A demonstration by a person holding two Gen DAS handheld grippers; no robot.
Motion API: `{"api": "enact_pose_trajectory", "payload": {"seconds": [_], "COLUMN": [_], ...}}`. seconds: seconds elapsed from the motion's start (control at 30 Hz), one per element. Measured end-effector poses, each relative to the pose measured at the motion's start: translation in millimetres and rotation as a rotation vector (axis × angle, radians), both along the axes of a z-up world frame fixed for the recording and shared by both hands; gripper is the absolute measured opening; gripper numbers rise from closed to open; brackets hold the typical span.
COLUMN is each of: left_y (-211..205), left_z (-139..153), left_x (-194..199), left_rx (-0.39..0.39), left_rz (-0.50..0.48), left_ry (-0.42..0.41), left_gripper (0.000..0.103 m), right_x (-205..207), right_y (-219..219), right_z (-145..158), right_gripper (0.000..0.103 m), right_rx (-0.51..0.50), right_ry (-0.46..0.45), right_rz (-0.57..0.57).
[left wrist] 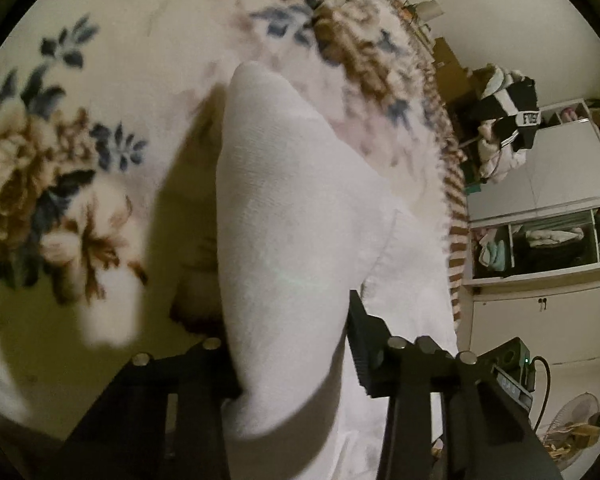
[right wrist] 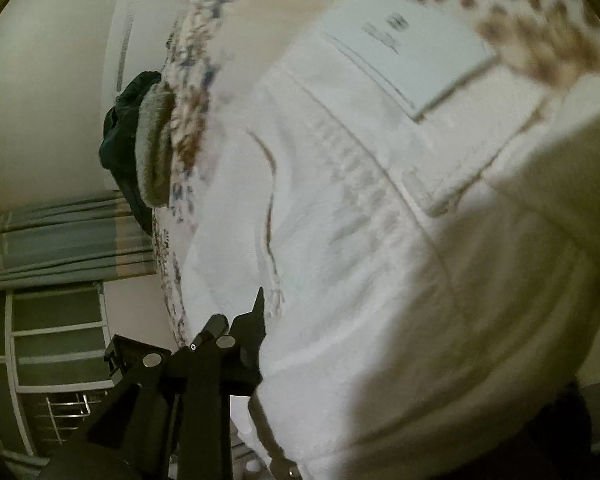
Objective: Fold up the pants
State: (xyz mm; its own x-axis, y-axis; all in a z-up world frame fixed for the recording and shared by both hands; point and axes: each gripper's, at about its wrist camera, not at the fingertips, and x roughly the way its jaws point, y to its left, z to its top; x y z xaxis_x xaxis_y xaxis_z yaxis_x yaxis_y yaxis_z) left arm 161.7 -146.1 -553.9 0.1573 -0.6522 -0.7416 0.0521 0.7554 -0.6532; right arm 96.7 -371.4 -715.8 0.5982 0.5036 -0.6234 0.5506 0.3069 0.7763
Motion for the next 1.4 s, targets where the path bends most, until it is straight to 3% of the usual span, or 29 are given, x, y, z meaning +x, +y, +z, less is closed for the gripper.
{"api": "enact_pose_trajectory", "payload": {"seconds": [0.2,0.43,0.63,0.77,0.97,1.17,1.37,1.4], "left_y": [4.8,3.3,13.7,30.2,52.5,77.7,99.1,100.4], "left_z": [58.5,126.3,175.6,192.5,192.3,158.8,90.1,82.5], "left_x": [4.1,49.8,141.6,227.6,382.3,502.8,571.7,577.4], "left_rx": [-0.041,-0.087,-0.118,-0.122,-0.092,-0.063,-0.029,-0.02], "left_rz": [0.023,0.026,0.022,0.023,-0.003,0.01,0.01,0.004], "left_ry": [-0.043,-0.096,-0.168,-0.214,-0.264,-0.283,-0.195,-0.177], "left_gripper": [0.033,0.032,0.032,0.032,0.033,0.033,0.033,0.037], "right_x": [1.2,41.2,130.5,224.2,388.3,536.6,614.4,620.4], "right_y": [-16.7,-18.4,-10.8,6.3,35.8,58.9,80.1,80.5], "right_z": [73.4,157.9,211.3,229.6,219.9,178.1,120.2,111.1], "right_gripper": [0.026,0.026,0.026,0.026,0.026,0.026,0.026,0.026], "right_rx": [-0.028,-0.067,-0.113,-0.144,-0.168,-0.164,-0.189,-0.189], "right_ry": [-0.061,-0.141,-0.215,-0.269,-0.334,-0.355,-0.302,-0.283], "right_rz": [0.03,0.041,0.032,0.015,-0.003,0.002,0.047,0.051]}}
